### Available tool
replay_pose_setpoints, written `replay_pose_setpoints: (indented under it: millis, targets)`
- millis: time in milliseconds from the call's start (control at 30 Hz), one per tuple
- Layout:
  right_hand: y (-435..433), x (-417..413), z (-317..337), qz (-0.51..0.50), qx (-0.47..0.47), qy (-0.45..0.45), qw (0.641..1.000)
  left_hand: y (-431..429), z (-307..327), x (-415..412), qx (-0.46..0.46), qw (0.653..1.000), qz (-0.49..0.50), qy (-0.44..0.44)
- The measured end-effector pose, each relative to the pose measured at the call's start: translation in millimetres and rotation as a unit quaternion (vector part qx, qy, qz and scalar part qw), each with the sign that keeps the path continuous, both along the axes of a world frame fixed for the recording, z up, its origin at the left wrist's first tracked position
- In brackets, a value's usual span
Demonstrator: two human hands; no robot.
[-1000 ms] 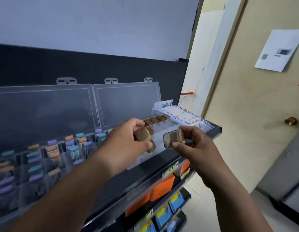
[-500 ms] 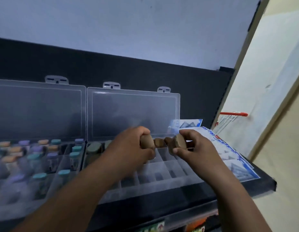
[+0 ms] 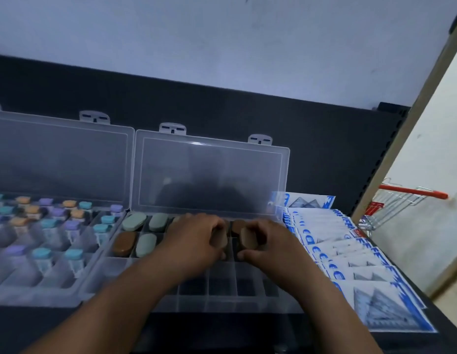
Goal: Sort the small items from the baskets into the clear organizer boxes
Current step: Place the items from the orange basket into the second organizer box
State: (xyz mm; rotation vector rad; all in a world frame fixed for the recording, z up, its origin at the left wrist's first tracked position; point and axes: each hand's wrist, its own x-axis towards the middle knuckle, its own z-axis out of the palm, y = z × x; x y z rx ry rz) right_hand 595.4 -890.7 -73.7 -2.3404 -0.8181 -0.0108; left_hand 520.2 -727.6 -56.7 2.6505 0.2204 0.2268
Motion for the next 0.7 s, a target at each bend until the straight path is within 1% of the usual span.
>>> replay_pose_setpoints:
  millis: [167, 367, 500, 567, 700]
  targets:
    - [1, 10, -7, 0.015, -0.029, -0.004, 0.999, -4, -8, 3, 0.004, 1.0, -0.006, 0.023]
    - [1, 15, -5, 0.032, -0.025, -0.008, 0.999, -4, -9, 7, 0.023, 0.999, 0.005, 0.032]
    - [-2, 14, -6, 0.045, -0.028, -0.015, 0.998, -3, -8, 6, 0.01, 1.0, 0.003, 0.019]
    - [-3, 12, -6, 0.039, -0.021, -0.024, 0.999, -2, -6, 3, 0.009, 1.0, -0.002, -0.002]
    - [3, 0, -2, 0.026, -0.045, -0.06, 0.997, 3, 0, -10, 0.036, 0.998, 0.008, -0.049]
